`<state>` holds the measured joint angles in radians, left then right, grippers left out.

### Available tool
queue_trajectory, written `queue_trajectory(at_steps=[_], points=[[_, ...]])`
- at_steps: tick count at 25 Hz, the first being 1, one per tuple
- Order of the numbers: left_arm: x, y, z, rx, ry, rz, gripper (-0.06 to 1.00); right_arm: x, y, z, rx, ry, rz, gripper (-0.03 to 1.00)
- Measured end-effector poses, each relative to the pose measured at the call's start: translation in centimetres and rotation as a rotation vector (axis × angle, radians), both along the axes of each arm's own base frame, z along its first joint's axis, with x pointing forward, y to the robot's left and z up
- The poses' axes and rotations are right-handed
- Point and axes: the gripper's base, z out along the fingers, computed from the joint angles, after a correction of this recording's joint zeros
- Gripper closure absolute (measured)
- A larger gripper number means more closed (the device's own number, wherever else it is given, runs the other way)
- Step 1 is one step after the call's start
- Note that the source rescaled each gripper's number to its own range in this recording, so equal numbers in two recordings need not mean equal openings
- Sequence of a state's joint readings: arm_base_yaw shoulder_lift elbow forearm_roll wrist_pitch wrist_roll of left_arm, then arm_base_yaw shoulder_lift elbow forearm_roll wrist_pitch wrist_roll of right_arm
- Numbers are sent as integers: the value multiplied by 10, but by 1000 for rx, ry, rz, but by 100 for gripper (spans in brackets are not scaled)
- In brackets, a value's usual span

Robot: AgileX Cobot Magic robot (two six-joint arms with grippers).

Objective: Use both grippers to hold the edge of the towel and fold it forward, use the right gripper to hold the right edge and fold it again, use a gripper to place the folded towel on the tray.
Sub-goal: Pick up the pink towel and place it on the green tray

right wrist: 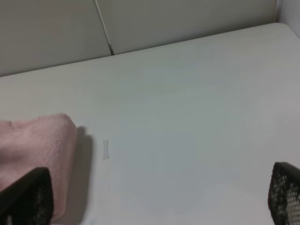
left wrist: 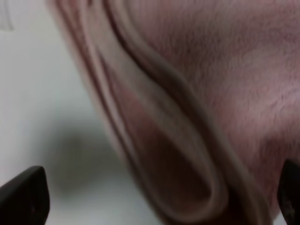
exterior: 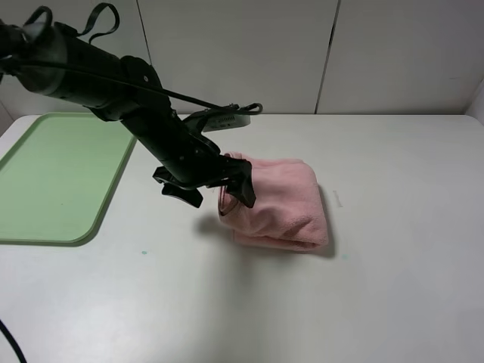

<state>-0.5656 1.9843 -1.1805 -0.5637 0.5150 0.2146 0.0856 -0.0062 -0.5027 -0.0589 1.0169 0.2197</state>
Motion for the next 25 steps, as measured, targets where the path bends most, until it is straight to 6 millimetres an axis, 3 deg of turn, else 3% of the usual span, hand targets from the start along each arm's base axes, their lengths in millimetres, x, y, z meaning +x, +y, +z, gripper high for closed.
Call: queue_trajectory(at_steps=[11, 25], points=[[16, -22, -37, 28, 42, -64, -2, 0, 0, 0, 0, 0, 0, -3], [21, -39, -41, 16, 33, -113, 3, 0, 0, 0, 0, 0, 0, -3]])
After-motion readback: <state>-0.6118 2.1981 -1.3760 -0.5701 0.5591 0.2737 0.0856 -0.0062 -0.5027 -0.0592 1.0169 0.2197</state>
